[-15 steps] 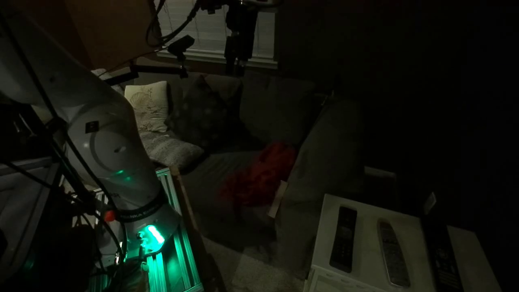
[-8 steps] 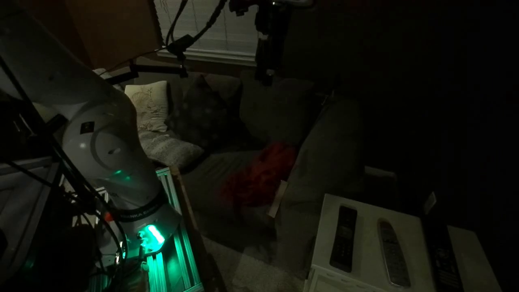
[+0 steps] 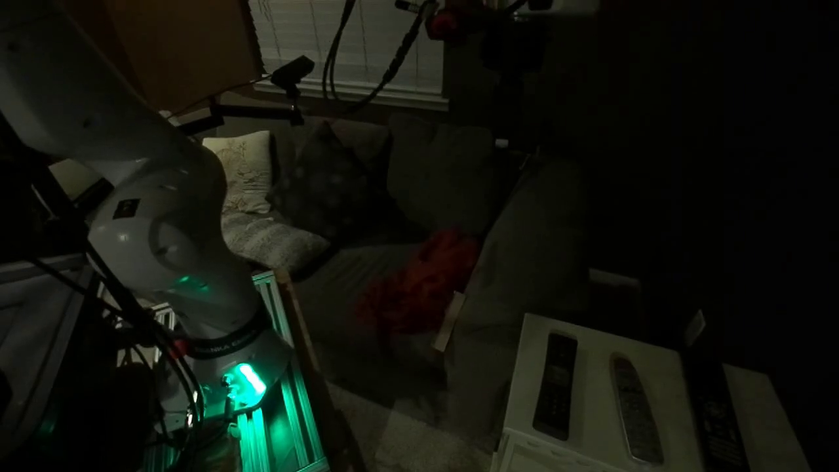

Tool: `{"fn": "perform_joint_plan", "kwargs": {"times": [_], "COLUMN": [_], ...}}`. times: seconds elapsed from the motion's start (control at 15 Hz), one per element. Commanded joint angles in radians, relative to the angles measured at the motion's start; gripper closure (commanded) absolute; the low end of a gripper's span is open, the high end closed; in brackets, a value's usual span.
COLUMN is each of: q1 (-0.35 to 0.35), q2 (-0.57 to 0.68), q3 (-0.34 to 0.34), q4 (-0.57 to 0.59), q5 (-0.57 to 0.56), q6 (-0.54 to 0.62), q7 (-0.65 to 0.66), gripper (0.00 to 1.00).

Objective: Put the left remote on the armrest of the chair

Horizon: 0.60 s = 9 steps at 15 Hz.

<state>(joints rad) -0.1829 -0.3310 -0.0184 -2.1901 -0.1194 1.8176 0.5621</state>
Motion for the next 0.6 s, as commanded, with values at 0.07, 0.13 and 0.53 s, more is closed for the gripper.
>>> {"fn": "perform_joint_plan", "kwargs": {"times": [0.07,0.13,0.53], "q1": [-0.042,-0.028,-0.027], "q2": [0.032,0.021,0.042], "q3": [-0.004,-0.023,-0.083], "q4": [0.004,-0.006,-0.002], "q5": [-0.022,-0.023,-0.023], "q6": [0.020,0.037,0.024], "q7": [0.212,0.118,-0.097], "gripper": [0.00,0.00,0.00]}}
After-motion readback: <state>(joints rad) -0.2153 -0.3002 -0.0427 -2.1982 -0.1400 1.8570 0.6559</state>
